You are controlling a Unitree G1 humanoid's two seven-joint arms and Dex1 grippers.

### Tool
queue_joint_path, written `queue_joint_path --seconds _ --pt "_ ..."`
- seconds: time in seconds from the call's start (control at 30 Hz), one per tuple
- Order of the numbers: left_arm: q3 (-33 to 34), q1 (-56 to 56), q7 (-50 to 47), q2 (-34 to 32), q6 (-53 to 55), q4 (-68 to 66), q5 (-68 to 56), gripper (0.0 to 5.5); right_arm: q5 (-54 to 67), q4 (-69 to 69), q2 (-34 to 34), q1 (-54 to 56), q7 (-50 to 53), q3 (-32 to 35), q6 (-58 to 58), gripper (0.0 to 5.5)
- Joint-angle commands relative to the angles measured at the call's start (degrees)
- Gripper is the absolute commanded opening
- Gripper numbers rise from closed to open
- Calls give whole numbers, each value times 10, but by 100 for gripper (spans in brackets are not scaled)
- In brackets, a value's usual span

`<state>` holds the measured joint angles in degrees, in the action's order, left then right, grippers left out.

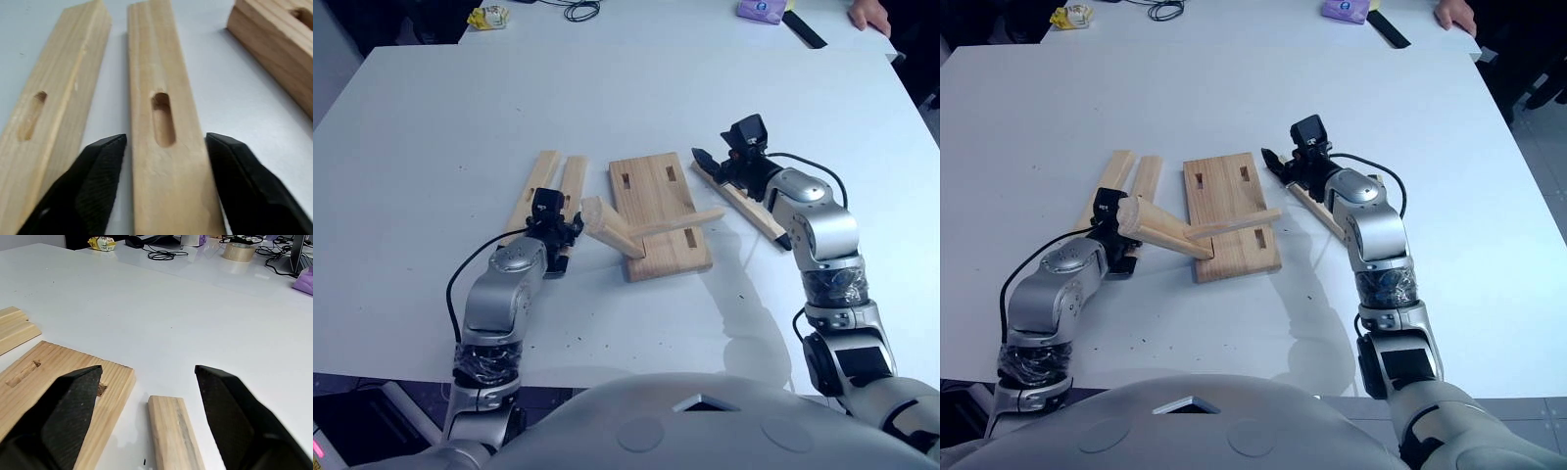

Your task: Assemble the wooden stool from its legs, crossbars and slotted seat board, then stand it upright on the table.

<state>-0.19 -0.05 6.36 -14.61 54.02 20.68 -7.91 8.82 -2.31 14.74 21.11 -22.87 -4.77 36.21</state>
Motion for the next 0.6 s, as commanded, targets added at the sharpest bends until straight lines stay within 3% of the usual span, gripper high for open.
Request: queue_joint_path --seconds 0.03,0.13,0.33,0.6 --pt "-11 13 -19 4 20 -36 23 235 1 -8 -8 5 6 -3 7 350" --pt "-16 18 -19 7 17 -30 23 202 1 -8 -12 6 11 2 8 350" --pt "-10 25 -16 16 -25 -18 20 202 3 -12 -12 6 16 7 10 350" --pt "29 -26 11 25 -201 -26 5 202 77 -26 -32 36 -6 48 77 350"
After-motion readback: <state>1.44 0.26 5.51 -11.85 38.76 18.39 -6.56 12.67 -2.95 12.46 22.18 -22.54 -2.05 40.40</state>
